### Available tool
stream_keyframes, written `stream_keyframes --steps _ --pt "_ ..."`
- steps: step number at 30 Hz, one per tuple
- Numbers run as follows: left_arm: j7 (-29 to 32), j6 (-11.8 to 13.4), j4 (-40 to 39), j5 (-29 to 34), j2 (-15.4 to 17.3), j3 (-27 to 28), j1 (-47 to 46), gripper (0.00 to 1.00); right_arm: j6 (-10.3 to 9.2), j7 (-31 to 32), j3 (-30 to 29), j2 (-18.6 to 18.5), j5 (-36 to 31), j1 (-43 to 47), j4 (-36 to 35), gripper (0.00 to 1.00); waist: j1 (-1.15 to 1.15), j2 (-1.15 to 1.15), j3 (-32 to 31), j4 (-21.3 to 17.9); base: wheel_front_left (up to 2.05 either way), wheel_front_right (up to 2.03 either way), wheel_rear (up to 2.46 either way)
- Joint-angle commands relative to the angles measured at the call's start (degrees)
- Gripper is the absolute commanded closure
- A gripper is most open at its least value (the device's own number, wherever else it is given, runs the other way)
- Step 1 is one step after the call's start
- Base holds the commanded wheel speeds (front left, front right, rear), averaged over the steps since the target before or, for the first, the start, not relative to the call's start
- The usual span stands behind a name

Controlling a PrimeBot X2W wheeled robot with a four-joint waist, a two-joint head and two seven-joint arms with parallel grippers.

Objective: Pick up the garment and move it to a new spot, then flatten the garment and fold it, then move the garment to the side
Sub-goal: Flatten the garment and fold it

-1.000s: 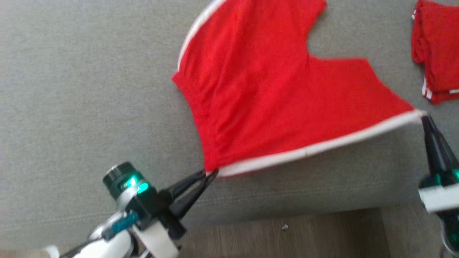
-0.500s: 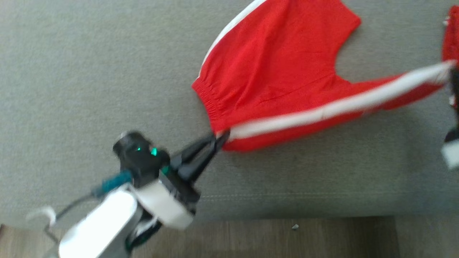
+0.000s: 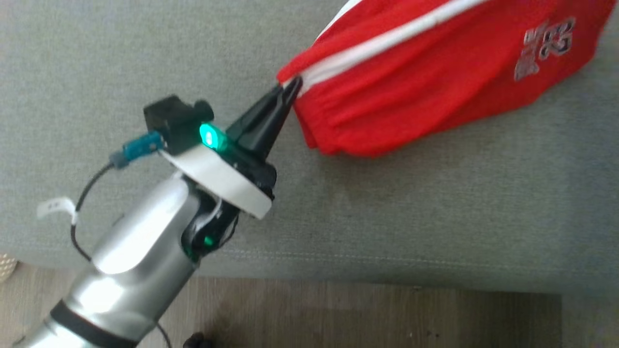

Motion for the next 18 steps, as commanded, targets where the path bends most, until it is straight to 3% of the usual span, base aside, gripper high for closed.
stream_keyframes --steps 1,10,18 --pt "-0.3 0.1 -0.7 -0.4 1.2 2.2 -2.2 1.00 0.20 0.7 1.5 -0.9 -0.6 -2.0 -1.0 1.00 0.00 0.00 1.6 0.8 0.00 0.00 0.00" --pt "-0.3 0.1 4.2 -1.7 -0.3 2.4 -6.8 1.00 0.20 2.2 9.5 -1.5 -2.7 -16.0 9.5 1.00 0.00 0.00 5.9 2.6 0.00 0.00 0.00" --pt "-0.3 0.1 5.2 -1.9 -1.4 2.7 -7.2 1.00 0.20 -0.8 13.8 -1.9 -0.8 -20.6 15.9 1.00 0.00 0.00 7.2 3.9 0.00 0.00 0.00"
